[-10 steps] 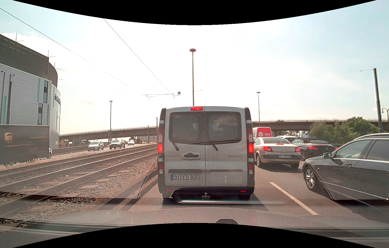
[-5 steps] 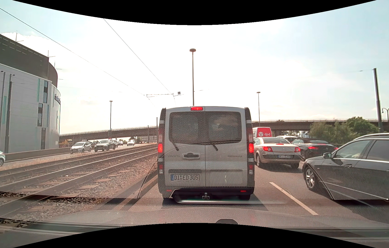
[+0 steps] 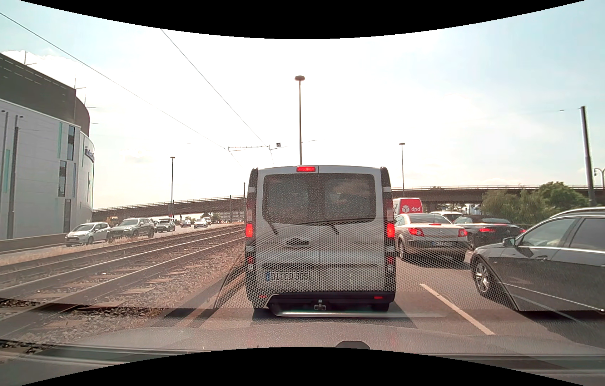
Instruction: Follow the waypoints while adhering to traffic rules and regulations
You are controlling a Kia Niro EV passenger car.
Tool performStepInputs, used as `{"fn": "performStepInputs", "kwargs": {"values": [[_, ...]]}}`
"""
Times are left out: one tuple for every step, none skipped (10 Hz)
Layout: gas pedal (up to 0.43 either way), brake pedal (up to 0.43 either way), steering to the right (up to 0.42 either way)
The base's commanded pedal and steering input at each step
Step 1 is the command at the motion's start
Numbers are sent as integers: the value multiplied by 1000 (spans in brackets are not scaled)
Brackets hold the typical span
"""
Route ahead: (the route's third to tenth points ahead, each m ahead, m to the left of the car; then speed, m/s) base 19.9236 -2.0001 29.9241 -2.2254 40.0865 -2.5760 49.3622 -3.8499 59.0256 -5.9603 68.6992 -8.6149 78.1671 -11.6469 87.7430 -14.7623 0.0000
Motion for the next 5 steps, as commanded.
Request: {"fn": "performStepInputs", "kwargs": {"values": [[0, 250, -3], [0, 250, -3], [0, 244, -3], [0, 250, -3], [0, 250, -3]]}}
